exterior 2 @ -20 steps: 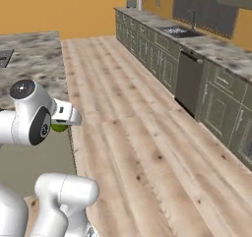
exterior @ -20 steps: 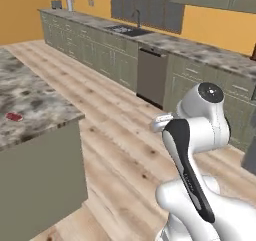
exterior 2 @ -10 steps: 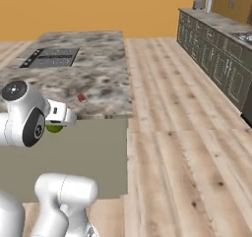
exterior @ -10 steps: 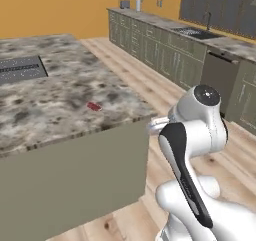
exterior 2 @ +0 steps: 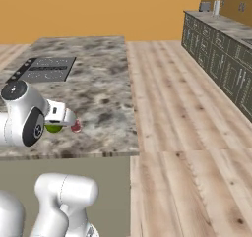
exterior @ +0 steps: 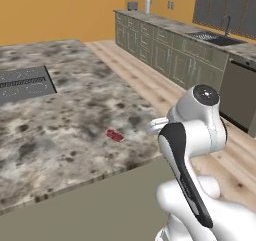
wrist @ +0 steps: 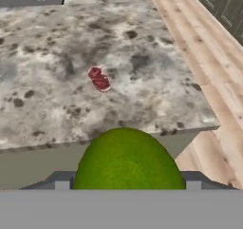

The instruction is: Open the fridge, remove the pear, lime, and steak, and place them on any counter.

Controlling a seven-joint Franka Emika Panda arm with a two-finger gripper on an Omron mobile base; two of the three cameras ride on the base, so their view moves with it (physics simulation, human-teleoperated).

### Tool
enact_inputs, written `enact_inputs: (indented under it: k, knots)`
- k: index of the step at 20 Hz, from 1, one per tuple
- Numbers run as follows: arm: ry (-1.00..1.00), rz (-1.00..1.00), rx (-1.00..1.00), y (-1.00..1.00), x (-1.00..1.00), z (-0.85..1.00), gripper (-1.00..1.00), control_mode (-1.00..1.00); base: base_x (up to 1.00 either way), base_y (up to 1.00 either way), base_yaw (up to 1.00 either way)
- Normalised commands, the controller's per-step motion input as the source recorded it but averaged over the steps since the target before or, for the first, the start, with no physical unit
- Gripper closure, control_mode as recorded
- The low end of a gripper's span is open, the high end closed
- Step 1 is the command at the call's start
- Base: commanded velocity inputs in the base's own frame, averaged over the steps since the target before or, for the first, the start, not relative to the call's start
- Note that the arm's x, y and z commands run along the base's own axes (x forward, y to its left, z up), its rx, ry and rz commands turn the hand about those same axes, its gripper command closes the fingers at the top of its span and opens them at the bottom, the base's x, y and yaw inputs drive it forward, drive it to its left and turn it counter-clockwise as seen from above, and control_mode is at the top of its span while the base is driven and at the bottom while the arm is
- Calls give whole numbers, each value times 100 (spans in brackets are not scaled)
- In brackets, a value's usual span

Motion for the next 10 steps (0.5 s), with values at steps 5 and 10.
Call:
enact_inputs:
  k: [5, 10]
  knots:
    - [18, 0, 0, -2, 79, -7, 100, -100, 19, 2, 0]
    - [20, 0, -1, -5, 100, -80, 100, -100, 0, 0, 0]
